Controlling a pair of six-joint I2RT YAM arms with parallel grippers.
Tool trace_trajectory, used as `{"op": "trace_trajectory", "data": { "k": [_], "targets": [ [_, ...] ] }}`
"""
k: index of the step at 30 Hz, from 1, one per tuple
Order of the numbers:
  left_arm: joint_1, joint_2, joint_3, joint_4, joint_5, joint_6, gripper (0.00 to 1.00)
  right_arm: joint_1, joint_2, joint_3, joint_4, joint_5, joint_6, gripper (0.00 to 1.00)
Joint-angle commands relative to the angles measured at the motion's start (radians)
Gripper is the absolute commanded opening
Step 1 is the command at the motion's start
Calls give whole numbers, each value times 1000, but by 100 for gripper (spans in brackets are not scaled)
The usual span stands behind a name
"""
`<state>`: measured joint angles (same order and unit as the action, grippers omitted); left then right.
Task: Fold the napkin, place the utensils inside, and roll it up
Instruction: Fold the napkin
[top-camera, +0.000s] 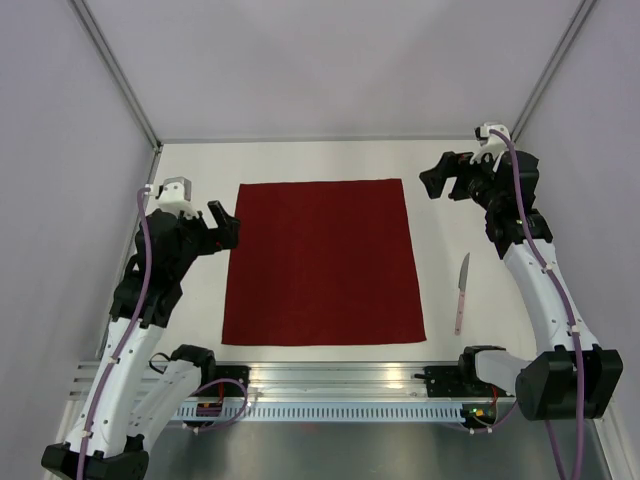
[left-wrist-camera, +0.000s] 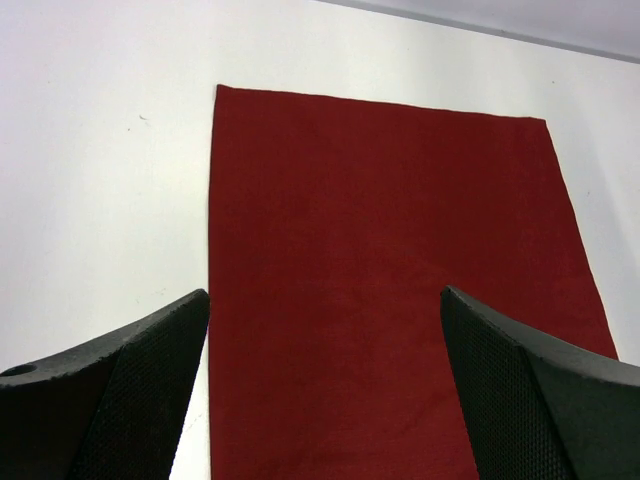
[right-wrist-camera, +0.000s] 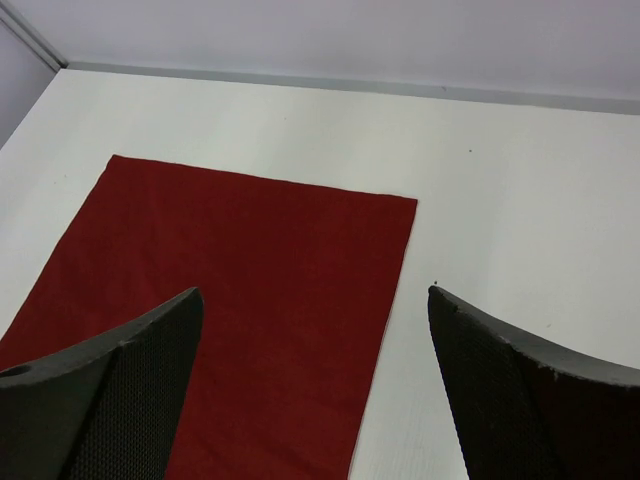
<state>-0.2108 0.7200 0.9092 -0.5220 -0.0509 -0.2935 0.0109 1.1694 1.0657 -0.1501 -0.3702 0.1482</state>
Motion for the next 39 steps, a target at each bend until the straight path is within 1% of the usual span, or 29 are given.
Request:
{"op": "trace_trajectory", "data": {
  "k": [1, 4, 5, 7, 8, 10, 11, 13, 14, 15, 16, 17, 18, 19, 20, 21, 22, 23, 25, 26, 32, 39],
  "targets": [
    [2, 4, 11, 13, 22, 16, 100, -2, -17, 5, -9, -45, -24, 98],
    [2, 33, 89, -30, 19, 14, 100, 3, -11, 8, -8, -133, -41, 98],
    [2, 54, 152, -45, -1, 13, 100, 18, -7, 19, -17, -144, -50, 98],
    [1, 73, 215, -76, -13, 8, 100, 58, 38, 48, -54, -148, -64, 98],
    [1, 90, 276, -102, -20, 5, 100, 111, 58, 78, -92, -145, -81, 98],
    [2, 102, 333, -127, -20, -7, 100, 179, 116, 105, -123, -121, -93, 95],
    [1, 111, 385, -145, -20, -18, 100, 266, 133, 123, -141, -71, -107, 91],
    [1, 122, 433, -159, -14, -30, 100, 372, 180, 135, -147, 9, -125, 88],
    [2, 125, 476, -167, -6, -36, 100, 497, 200, 152, -157, 86, -136, 86],
    [2, 130, 493, -176, -4, -56, 100, 564, 248, 161, -158, 127, -139, 84],
    [2, 133, 510, -180, -4, -64, 100, 624, 277, 172, -157, 157, -139, 80],
    [2, 136, 537, -182, -4, -82, 100, 743, 309, 200, -161, 210, -168, 78],
    [2, 136, 551, -185, -1, -93, 100, 802, 382, 221, -166, 235, -179, 75],
    [1, 137, 574, -187, 0, -104, 100, 852, 422, 240, -169, 258, -185, 71],
    [2, 136, 583, -185, 8, -120, 100, 948, 459, 281, -166, 287, -190, 68],
    [1, 137, 595, -187, 11, -125, 100, 993, 531, 299, -166, 316, -196, 65],
    [2, 139, 617, -188, 16, -128, 100, 1030, 564, 318, -160, 324, -205, 63],
    [1, 141, 628, -193, 17, -133, 100, 1091, 628, 354, -155, 332, -208, 62],
    [1, 145, 654, -208, 16, -134, 100, 1149, 693, 405, -163, 352, -216, 59],
    [1, 147, 663, -214, 7, -134, 100, 1197, 755, 457, -178, 349, -216, 58],
    [2, 144, 704, -262, -29, -125, 100, 1342, 918, 548, -146, 364, -246, 55],
    [2, 151, 708, -276, -50, -114, 100, 1373, 1007, 580, -86, 378, -240, 54]
  ]
}}
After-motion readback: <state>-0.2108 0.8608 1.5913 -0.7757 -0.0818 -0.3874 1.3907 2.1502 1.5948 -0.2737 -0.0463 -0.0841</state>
